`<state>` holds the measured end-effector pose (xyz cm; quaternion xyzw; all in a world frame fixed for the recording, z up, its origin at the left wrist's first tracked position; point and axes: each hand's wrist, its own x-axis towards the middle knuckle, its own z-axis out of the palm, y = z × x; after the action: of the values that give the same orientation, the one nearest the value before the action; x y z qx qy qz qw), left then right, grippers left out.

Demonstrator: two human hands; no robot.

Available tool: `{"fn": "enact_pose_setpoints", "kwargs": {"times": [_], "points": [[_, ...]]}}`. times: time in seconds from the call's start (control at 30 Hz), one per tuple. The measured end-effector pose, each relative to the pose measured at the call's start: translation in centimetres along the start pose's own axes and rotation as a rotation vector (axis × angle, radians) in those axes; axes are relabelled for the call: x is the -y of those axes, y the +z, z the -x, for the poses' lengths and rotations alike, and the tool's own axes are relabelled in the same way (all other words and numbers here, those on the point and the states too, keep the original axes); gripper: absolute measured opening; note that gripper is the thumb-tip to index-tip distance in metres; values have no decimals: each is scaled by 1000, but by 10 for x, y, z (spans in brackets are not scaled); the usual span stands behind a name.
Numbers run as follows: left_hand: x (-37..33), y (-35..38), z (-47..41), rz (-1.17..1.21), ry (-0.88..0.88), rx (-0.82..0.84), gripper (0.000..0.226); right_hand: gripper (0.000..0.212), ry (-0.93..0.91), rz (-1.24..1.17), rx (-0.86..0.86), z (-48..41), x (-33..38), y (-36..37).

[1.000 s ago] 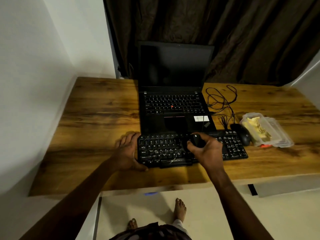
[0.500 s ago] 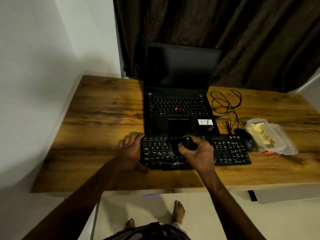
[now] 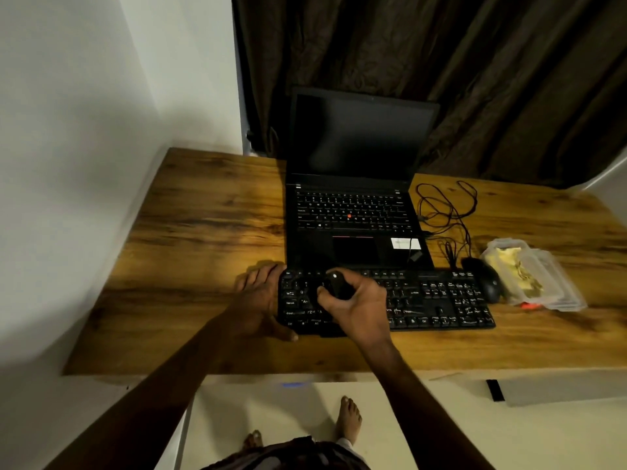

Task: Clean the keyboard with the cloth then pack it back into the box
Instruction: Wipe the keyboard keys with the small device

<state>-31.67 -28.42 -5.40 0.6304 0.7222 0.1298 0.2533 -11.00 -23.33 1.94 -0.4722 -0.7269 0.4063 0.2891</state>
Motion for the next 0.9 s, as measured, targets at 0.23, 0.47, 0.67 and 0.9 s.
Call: {"fn": "enact_pose_setpoints", "kwargs": {"times": [0.23,0.47,0.67,0.9], "points": [[1,-2,2,-8,14,-12,151,9,27,175,-77,3,-18,-22],[-2,-1,0,-24,-38,24,146,15,-37,65,41,1,8,25],[2,1,0,-6,-15,8,151,14,76,16,-9,-3,0,6],[3,3,-1,7,10,-16,153,9,51,123,-43,2,-4,-2]]}}
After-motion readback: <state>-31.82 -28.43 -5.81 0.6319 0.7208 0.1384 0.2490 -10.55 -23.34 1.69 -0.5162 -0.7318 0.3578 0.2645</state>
